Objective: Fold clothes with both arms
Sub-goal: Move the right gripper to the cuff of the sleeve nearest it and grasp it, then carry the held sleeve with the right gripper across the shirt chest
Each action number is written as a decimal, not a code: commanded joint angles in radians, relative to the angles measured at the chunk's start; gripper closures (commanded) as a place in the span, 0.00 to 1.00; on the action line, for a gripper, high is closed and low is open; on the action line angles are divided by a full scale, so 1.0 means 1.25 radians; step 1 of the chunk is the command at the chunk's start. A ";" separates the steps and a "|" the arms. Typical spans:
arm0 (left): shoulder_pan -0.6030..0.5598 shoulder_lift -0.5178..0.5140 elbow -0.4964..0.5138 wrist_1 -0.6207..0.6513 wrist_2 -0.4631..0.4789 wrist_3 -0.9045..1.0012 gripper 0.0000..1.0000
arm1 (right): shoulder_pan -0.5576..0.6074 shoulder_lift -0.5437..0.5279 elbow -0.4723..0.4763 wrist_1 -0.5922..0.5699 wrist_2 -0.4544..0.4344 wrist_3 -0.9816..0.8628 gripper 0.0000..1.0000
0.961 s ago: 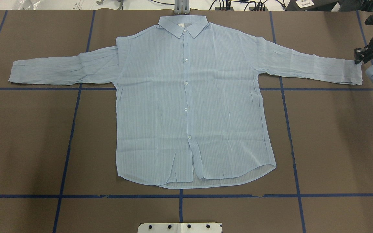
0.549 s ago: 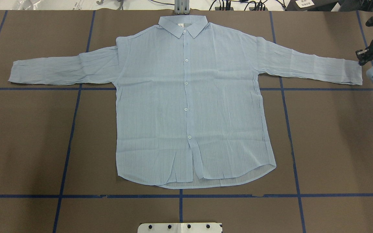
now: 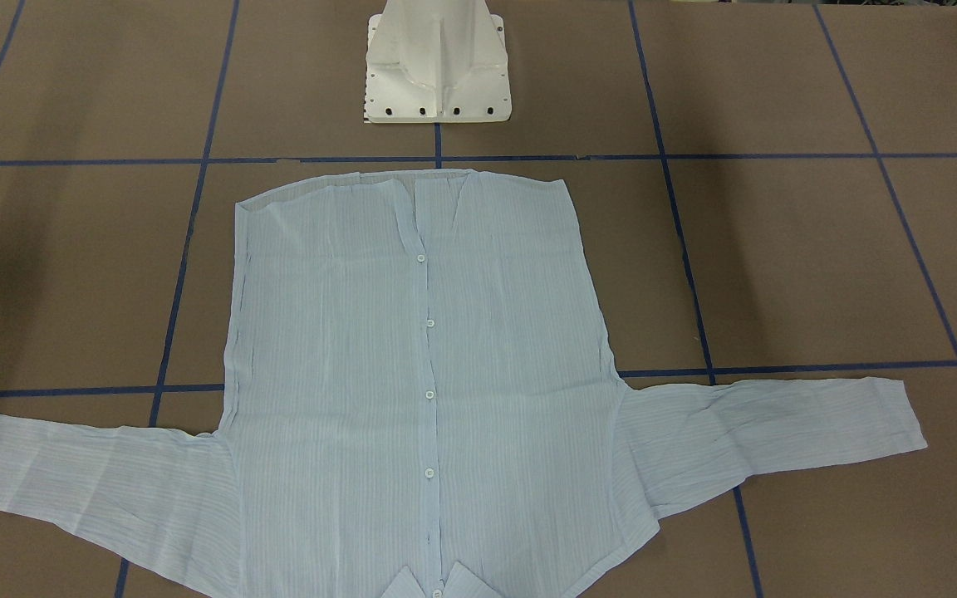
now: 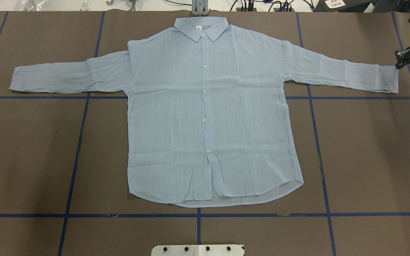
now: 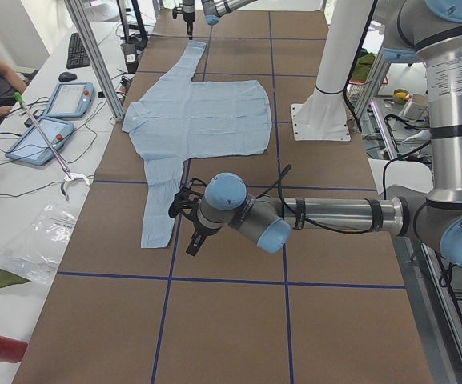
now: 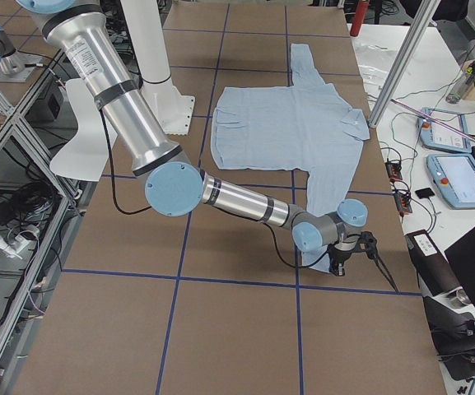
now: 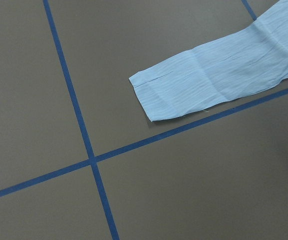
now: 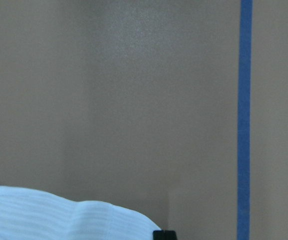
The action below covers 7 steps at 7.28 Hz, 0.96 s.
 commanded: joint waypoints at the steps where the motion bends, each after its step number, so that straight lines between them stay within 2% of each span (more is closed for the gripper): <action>1: 0.000 0.000 0.000 0.000 0.000 -0.005 0.00 | 0.033 -0.024 0.048 0.002 0.073 0.001 1.00; 2: 0.000 0.000 0.001 0.000 0.000 -0.005 0.00 | 0.040 -0.022 0.054 0.002 0.093 0.006 1.00; 3: 0.000 0.000 0.000 0.000 0.000 -0.006 0.00 | 0.040 -0.039 0.108 0.002 0.115 0.056 1.00; 4: 0.000 0.000 0.000 0.000 -0.006 -0.007 0.00 | 0.039 -0.082 0.206 0.001 0.117 0.123 1.00; 5: 0.000 0.000 0.000 0.000 -0.011 -0.014 0.00 | 0.028 -0.093 0.265 0.001 0.134 0.198 1.00; 7: 0.000 0.000 -0.001 0.000 -0.012 -0.016 0.00 | -0.070 -0.081 0.335 0.004 0.142 0.326 1.00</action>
